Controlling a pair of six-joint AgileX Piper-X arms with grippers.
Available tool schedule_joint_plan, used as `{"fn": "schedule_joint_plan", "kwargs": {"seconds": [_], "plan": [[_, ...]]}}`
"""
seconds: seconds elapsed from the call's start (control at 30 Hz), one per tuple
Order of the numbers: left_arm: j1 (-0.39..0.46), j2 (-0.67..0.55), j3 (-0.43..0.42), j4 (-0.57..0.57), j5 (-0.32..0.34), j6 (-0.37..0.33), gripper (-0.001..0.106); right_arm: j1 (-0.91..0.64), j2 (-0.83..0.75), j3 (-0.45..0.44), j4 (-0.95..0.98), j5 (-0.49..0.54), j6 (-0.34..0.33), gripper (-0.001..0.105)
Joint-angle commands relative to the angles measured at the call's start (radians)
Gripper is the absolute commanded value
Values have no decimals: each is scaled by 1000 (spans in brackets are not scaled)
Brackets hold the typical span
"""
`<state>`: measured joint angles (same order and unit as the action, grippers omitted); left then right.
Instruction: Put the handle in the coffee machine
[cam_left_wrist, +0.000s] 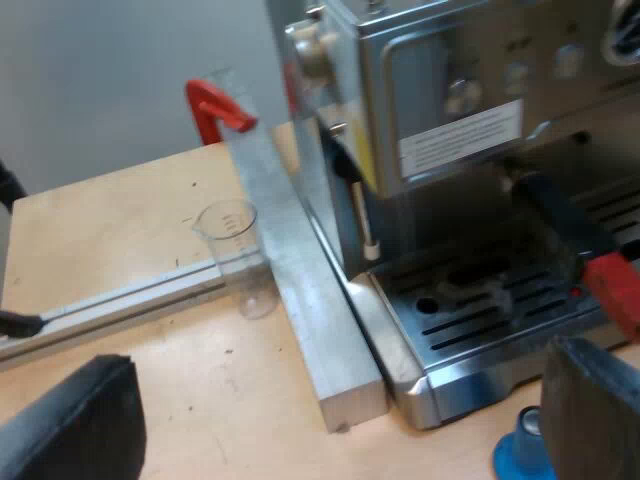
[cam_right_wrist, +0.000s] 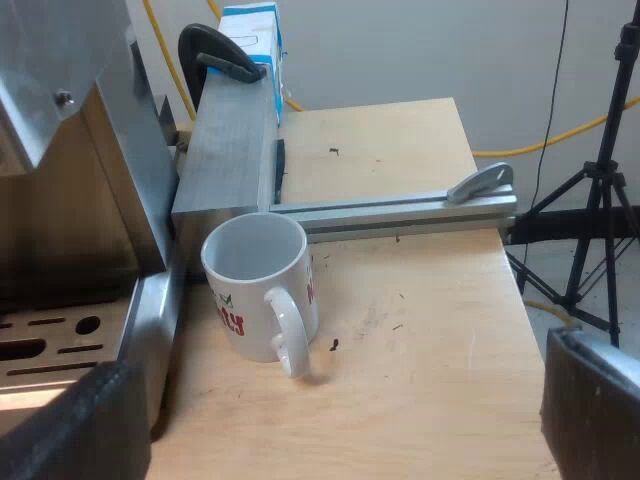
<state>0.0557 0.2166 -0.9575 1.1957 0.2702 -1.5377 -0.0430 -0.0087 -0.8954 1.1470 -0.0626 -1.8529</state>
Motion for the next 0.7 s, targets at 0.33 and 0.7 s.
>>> {"fn": "schedule_joint_plan", "kwargs": {"seconds": [0.33,0.7], "plan": [[-70,-1,186,-81,-73,-14,81,-3,-28,228,-132,-11,16,80],[-70,-1,293,-81,-73,-14,81,-3,-26,312,-140,-11,16,80]]}}
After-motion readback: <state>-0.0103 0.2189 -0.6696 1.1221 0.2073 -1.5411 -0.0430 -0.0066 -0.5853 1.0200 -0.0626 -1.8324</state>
